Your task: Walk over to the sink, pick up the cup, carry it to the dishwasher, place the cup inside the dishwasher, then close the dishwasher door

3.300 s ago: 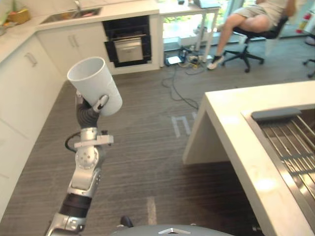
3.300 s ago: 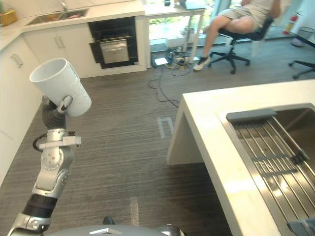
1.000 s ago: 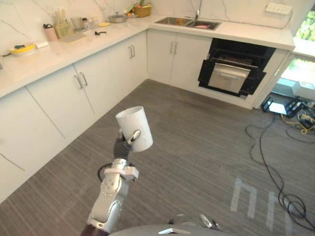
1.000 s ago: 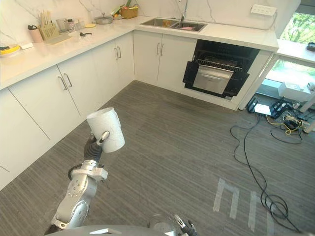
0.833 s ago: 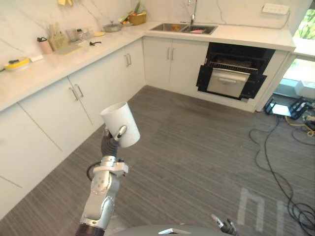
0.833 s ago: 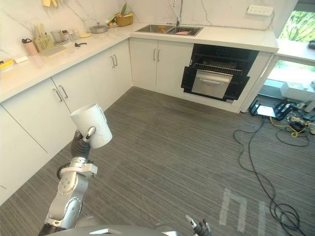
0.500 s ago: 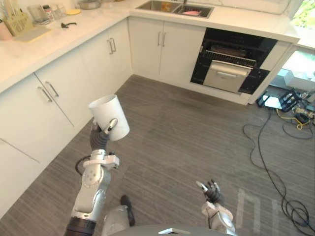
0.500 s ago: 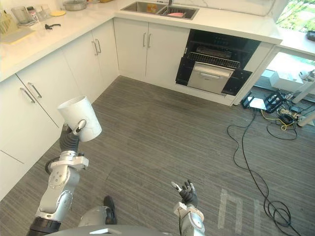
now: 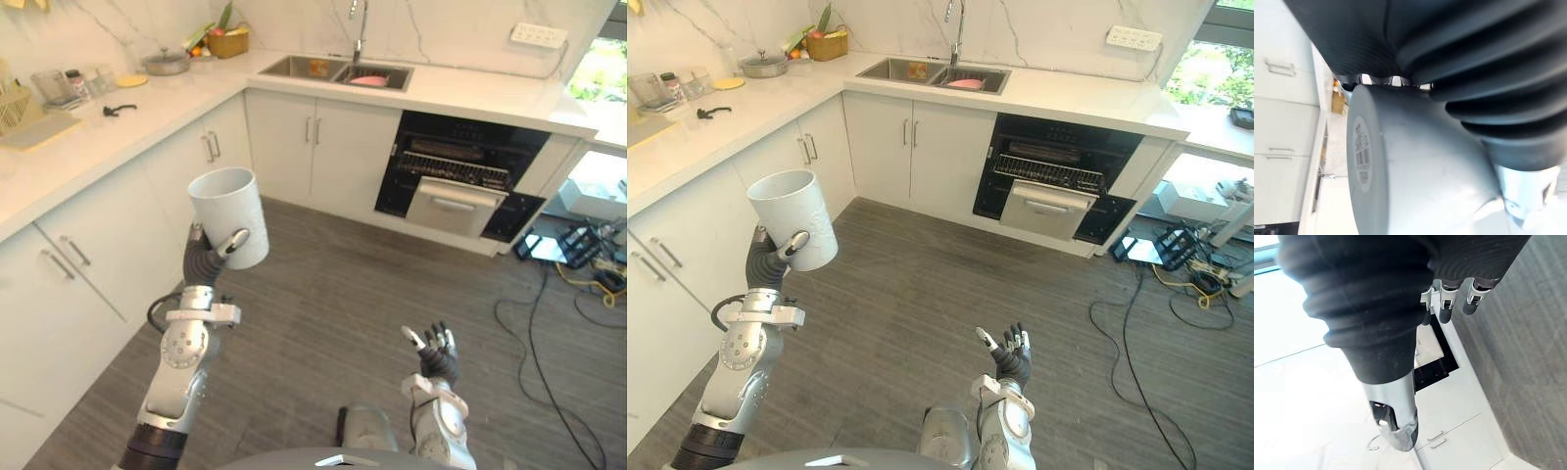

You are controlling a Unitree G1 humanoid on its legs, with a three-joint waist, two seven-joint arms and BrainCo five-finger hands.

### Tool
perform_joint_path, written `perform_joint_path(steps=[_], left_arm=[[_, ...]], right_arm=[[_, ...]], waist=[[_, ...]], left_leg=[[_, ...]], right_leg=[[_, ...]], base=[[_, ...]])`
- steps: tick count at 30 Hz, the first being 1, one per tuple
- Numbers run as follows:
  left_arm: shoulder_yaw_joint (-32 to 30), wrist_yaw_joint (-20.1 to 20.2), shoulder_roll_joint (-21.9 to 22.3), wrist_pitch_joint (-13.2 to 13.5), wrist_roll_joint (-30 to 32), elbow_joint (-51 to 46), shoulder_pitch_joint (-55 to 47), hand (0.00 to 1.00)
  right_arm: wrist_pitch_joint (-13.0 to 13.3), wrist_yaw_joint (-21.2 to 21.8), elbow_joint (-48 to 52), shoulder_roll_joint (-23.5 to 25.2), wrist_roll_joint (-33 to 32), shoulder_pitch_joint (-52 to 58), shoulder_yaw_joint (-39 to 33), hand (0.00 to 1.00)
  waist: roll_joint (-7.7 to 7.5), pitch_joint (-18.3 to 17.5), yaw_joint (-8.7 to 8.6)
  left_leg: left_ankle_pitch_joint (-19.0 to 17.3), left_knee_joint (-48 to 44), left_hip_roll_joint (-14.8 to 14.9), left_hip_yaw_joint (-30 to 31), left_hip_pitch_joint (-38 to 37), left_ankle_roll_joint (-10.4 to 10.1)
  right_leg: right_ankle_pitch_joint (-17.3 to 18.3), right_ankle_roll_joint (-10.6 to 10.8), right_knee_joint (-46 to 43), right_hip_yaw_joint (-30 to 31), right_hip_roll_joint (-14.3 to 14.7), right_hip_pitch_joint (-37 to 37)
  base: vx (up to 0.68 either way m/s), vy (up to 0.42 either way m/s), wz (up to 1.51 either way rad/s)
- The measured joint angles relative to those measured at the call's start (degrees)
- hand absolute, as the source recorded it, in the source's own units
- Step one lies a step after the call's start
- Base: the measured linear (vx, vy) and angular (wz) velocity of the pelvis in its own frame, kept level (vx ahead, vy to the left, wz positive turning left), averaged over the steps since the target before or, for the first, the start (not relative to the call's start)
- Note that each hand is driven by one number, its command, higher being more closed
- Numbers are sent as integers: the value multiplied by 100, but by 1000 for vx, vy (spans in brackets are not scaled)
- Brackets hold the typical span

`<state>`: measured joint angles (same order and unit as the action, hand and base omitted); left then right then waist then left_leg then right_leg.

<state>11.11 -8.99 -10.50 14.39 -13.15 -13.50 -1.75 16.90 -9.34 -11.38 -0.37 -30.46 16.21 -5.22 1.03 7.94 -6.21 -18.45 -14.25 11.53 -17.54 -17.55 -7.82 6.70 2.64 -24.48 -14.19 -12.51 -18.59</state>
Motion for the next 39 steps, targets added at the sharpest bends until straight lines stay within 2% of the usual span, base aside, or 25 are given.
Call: perform_joint_path(steps=[1,2,5,8,10,11,12,13,14,16,17,19,22,24,25,27,30,31,32,33,34,35,36,37,39], left_arm=[[52,94,14,63,36,-159,-111,100],[92,110,56,156,118,-155,-160,100],[539,31,550,214,274,-35,-219,100],[745,-94,931,325,664,-46,-188,100],[676,-195,996,416,674,-143,-185,100],[653,-207,1017,409,669,-143,-214,100],[561,-208,953,409,658,-153,-289,100],[462,-208,826,413,642,-157,-290,100],[428,-212,777,428,612,-158,-288,100],[428,-308,599,448,417,-142,-297,100],[449,-340,610,441,400,-101,-300,100],[704,-412,635,417,405,-39,-327,100],[629,-550,560,420,376,96,-339,100],[593,-561,465,458,345,309,-382,100],[542,-553,440,463,333,369,-414,100],[419,-505,357,448,334,563,-444,100],[352,-304,358,453,391,562,-335,100],[291,-279,324,452,436,557,-299,100],[246,-279,298,451,441,553,-300,100],[216,-314,216,440,454,531,-297,100],[163,-359,162,436,455,515,-253,100],[152,-370,155,435,452,508,-218,100],[141,-424,156,438,442,466,-168,100],[142,-439,138,440,438,360,-135,100],[145,-395,118,460,441,266,-135,100]], right_arm=[[122,147,281,12,62,338,-2,0],[156,184,367,12,59,412,7,0],[199,180,635,-117,-73,369,-125,0],[243,178,1120,122,-71,270,-164,0],[446,207,1423,121,-73,482,-206,0],[476,211,1434,30,-77,474,-285,0],[546,217,1438,-100,-89,452,-371,0],[631,268,1439,-118,-141,423,-384,0],[687,285,1439,-110,-172,400,-360,0],[815,284,1489,-135,-185,216,-167,0],[821,282,1491,-173,-181,170,-151,0],[822,202,1447,-452,-156,98,-73,0],[824,117,1166,-687,-119,-13,-46,0],[843,120,938,-847,-165,16,-67,0],[843,121,827,-855,-178,-5,-64,0],[793,119,552,-765,-170,39,2,0],[734,114,541,-600,-267,127,-68,0],[677,120,510,-516,-253,56,-48,0],[674,126,450,-451,-210,-1,-43,0],[646,129,245,-349,-74,-130,-12,0],[627,149,131,-316,-64,-175,56,0],[616,178,141,-292,-66,-146,59,0],[618,256,198,-243,-67,-89,53,0],[589,323,447,-223,-65,53,58,0],[570,408,715,-225,-66,211,43,0]], waist=[[-187,-56,-12],[-252,-90,0],[203,-104,-9],[493,22,48],[407,219,99],[502,279,123],[562,278,130],[522,264,137],[474,250,161],[270,190,336],[281,180,301],[298,155,247],[298,155,284],[407,62,293],[339,19,295],[-31,-235,251],[-311,-336,227],[-402,-311,237],[-413,-301,247],[-352,-254,246],[-336,-248,216],[-308,-242,192],[-253,-257,112],[-172,-270,19],[-178,-259,-38]], left_leg=[[-297,-122,105,25,-420,-396],[-417,-147,197,29,-589,-490],[-302,-324,557,-192,-681,-41],[1024,-1832,1161,-347,-72,310],[3125,-4033,1972,257,1024,564],[3203,-4546,2075,427,1338,547],[2867,-5295,2095,386,1958,672],[2385,-5374,2000,-26,2385,908],[2115,-5202,1927,-270,2531,936],[1535,-3184,1512,-1086,2689,701],[1519,-2393,1339,-1109,2674,654],[1854,273,565,-880,2670,59],[1913,657,251,-652,2810,54],[2148,594,41,-285,2627,463],[2328,412,-46,-134,2614,568],[1801,-327,-464,81,2644,655],[1221,-850,-760,18,2502,875],[968,-942,-820,-77,2263,923],[853,-942,-825,-108,2104,937],[662,-851,-816,-166,1742,984],[578,-685,-804,-175,1396,969],[575,-548,-795,-172,1230,961],[586,-271,-747,-150,1000,938],[582,-8,-675,-96,885,851],[567,152,-673,-25,743,702]], right_leg=[[157,78,501,-43,6,116],[-418,11,353,75,86,102],[-674,96,-239,155,470,-63],[-486,-139,-58,-108,750,284],[442,-507,-726,-197,997,809],[552,-532,-636,-251,1057,1019],[565,-553,-232,-367,1141,1411],[475,-493,479,-417,1223,1871],[425,-461,843,-416,1254,2066],[-118,-577,1749,-458,1249,2562],[-126,-605,1821,-471,1269,2638],[108,-535,1773,-419,1198,2774],[432,-305,1600,-155,1079,2936],[1019,-35,1196,179,1038,3183],[1180,55,1016,304,954,3194],[1459,300,453,588,477,3203],[1154,809,-1450,1106,37,2492],[614,1401,-2337,1238,-137,2171],[217,1381,-2726,1278,-185,2025],[149,1100,-3520,1255,-273,1672],[467,541,-3977,1058,-295,1326],[588,423,-3993,912,-278,1165],[809,252,-3561,660,-176,806],[809,157,-2229,388,-18,499],[488,111,-884,251,89,431]], base=[[602,-387,21],[751,-482,13],[452,-332,-4],[433,-355,-30],[547,-360,3],[449,-226,10],[395,-145,-1],[399,-129,-8],[445,-149,-32],[472,-147,-55],[421,-109,-19],[469,-35,-4],[513,77,-44],[511,220,-64],[509,226,-70],[577,224,-37],[450,194,-1],[434,153,-19],[486,147,-37],[367,54,-36],[348,23,-25],[326,-23,3],[332,-50,26],[339,-71,30],[307,-114,29]])
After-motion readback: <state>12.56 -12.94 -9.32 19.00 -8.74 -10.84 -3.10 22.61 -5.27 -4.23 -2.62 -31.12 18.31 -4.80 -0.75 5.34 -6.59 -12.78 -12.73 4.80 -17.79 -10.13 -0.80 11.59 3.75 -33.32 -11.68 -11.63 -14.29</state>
